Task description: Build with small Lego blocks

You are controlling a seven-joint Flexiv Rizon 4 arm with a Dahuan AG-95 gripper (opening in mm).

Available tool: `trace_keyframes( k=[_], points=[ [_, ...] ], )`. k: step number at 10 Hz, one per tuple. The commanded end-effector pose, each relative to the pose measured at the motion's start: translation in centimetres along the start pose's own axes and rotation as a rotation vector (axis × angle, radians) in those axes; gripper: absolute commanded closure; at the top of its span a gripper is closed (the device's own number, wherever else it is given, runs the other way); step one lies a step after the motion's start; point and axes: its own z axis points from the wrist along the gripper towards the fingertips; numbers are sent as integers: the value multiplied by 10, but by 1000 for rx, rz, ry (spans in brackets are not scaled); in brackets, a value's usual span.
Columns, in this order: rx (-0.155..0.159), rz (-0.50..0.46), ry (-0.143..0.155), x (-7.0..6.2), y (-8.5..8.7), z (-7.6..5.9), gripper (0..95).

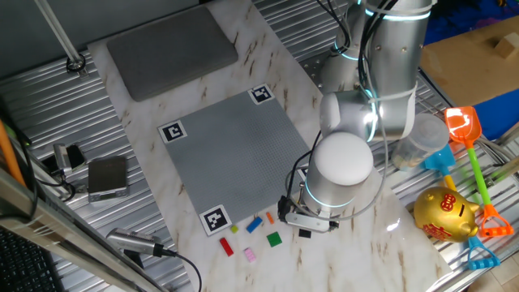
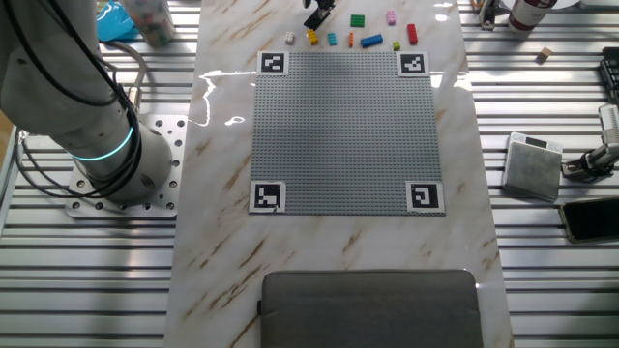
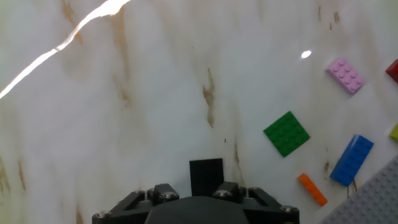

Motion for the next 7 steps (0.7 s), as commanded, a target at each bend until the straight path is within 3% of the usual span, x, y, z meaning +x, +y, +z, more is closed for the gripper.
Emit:
trace_keyframes(
  k=[1, 7],
  points=[
    [7, -3, -3, 2, -2, 1, 190],
    [13, -22, -9, 3, -4, 6, 190]
  ],
)
